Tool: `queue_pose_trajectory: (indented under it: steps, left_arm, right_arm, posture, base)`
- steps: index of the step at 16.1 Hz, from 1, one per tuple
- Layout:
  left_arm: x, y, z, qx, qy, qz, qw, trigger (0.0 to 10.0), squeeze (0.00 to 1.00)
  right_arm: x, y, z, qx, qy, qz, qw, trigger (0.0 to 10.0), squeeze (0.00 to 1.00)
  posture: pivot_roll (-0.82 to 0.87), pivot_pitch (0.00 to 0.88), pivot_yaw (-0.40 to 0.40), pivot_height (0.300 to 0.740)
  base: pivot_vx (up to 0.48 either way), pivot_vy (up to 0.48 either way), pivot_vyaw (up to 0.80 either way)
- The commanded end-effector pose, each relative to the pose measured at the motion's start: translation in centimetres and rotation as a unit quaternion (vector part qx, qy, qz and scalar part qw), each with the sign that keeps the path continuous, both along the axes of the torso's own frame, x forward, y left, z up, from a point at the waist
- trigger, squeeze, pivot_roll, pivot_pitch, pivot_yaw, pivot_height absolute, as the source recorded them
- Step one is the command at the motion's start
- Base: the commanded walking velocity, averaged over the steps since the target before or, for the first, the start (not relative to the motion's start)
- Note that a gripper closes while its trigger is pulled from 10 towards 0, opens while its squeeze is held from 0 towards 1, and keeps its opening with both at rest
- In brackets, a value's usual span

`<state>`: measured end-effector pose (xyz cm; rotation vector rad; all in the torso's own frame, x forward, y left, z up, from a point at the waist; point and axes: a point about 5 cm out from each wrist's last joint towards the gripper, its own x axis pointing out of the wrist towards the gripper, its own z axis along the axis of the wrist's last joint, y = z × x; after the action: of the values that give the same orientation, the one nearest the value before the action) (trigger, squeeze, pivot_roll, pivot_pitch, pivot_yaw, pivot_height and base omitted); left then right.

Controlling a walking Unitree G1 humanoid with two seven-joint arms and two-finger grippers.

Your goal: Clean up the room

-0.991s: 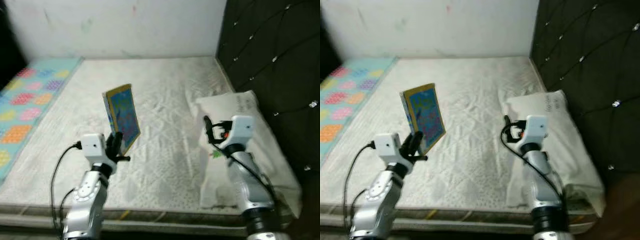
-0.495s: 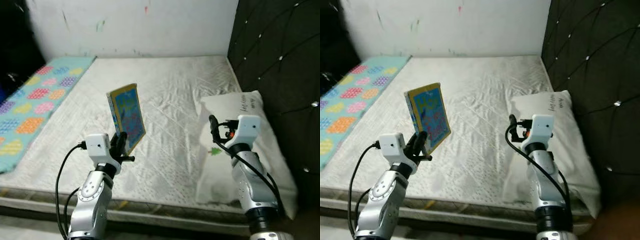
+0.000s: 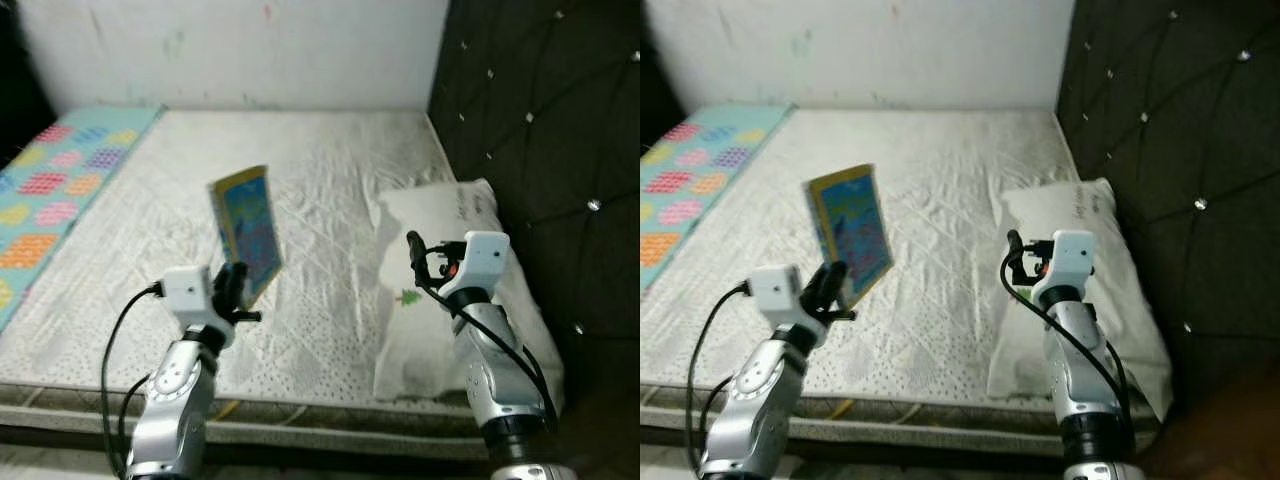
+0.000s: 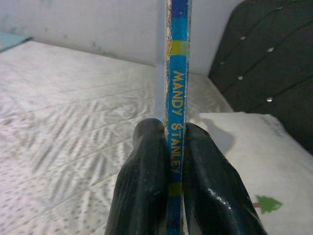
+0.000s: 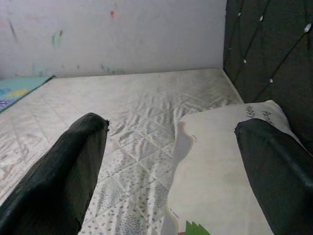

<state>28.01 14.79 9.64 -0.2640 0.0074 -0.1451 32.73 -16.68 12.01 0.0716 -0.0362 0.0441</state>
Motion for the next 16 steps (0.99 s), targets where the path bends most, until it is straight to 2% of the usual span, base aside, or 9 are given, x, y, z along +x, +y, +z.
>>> queue_pose_trajectory:
  steps: [1,16]
  left_arm:
    - [0.2,-0.38,0.82,-0.004,-0.021,-0.007,1.0,10.0,0.0]
    - [-0.31,0.05,0.22,-0.025,-0.009,0.003,1.0,10.0,0.0]
  right_arm:
    - [0.04,-0.27,0.05,-0.002,-0.001,-0.003,1.0,10.0,0.0]
    - [-0.16,-0.5,-0.12,-0.004,0.004,0.0,1.0,10.0,0.0]
  posture:
    - [-0.09,0.0,0.046,0.74]
    - [-0.09,0.0,0.039,0.74]
  base:
    - [0.0,0.0,0.0]
    - [0.0,0.0,0.0]
